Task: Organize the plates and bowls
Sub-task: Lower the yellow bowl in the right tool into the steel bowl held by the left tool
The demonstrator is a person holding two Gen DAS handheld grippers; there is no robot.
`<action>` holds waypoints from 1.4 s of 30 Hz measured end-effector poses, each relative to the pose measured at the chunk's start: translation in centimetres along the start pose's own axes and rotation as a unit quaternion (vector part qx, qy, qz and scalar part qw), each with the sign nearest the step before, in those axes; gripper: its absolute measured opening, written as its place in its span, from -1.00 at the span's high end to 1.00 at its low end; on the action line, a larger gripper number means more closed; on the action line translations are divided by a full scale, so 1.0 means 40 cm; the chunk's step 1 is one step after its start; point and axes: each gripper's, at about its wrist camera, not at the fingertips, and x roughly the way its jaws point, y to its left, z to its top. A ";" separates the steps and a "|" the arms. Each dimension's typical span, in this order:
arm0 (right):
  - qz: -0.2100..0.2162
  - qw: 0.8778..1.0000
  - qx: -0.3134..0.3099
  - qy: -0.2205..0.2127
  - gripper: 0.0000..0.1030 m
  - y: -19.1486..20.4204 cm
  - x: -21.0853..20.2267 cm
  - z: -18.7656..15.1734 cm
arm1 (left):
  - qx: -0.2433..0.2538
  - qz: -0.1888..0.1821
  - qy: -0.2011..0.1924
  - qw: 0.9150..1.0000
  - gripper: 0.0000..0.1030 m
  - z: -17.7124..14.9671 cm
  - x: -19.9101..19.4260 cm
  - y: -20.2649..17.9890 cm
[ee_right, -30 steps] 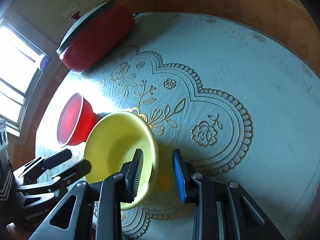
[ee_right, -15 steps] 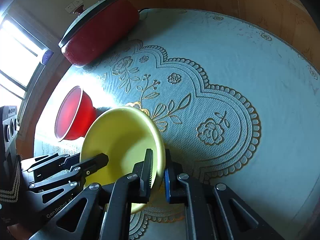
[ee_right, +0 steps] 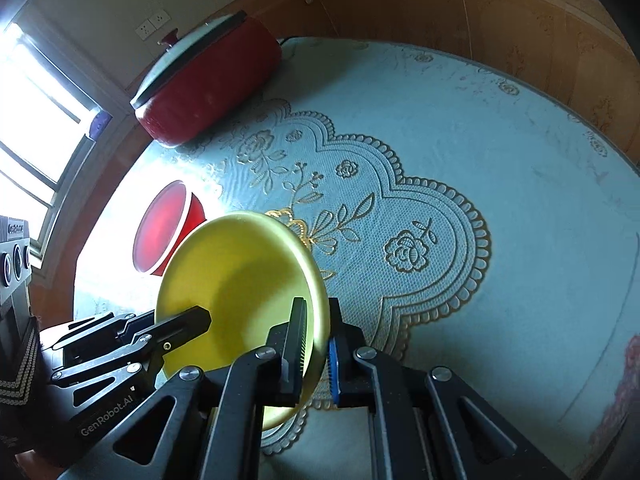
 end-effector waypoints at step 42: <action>0.005 1.000 -0.002 0.011 0.84 0.124 -0.159 -0.312 | 0.014 -0.011 -0.010 1.000 0.71 -0.353 -0.204 -0.005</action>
